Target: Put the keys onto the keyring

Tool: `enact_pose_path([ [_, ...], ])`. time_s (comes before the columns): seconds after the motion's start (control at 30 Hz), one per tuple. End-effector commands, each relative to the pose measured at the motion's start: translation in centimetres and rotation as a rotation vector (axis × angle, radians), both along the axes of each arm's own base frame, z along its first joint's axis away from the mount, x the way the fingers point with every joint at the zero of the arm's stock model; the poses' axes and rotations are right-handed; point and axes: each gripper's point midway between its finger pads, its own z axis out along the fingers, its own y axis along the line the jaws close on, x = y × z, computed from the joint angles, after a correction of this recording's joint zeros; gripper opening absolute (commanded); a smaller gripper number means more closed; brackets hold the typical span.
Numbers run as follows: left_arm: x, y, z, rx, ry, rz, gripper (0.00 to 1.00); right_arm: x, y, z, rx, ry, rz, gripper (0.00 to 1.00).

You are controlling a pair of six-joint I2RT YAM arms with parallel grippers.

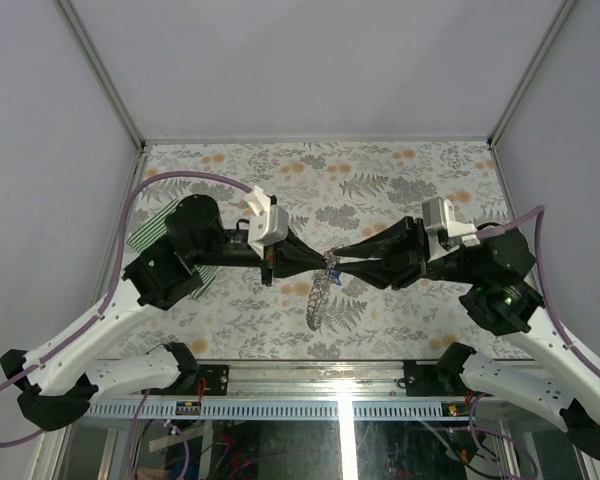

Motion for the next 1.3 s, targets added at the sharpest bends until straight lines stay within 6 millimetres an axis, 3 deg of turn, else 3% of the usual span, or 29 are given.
enact_pose_path([
  [0.0, 0.5, 0.6, -0.1, 0.057, -0.047, 0.038, 0.0, -0.6, -1.5, 1.1, -0.013, -0.064, -0.05, 0.32],
  [0.17, 1.5, 1.1, -1.6, 0.204, -0.054, 0.063, 0.0, 1.4, -1.3, -1.6, -0.152, 0.003, -0.128, 0.33],
  [0.37, 2.5, 2.0, -3.5, 0.399, -0.028, 0.092, 0.0, 2.6, 0.3, -5.9, -0.309, 0.115, -0.106, 0.33],
  [0.7, 3.4, 3.5, -7.2, 0.659, 0.036, 0.139, 0.0, 3.0, 2.2, -9.0, -0.305, 0.171, -0.045, 0.34],
  [1.27, 0.5, 2.5, -6.1, 0.653, 0.023, 0.021, 0.0, 2.7, 3.1, -9.9, -0.268, 0.155, 0.01, 0.35],
])
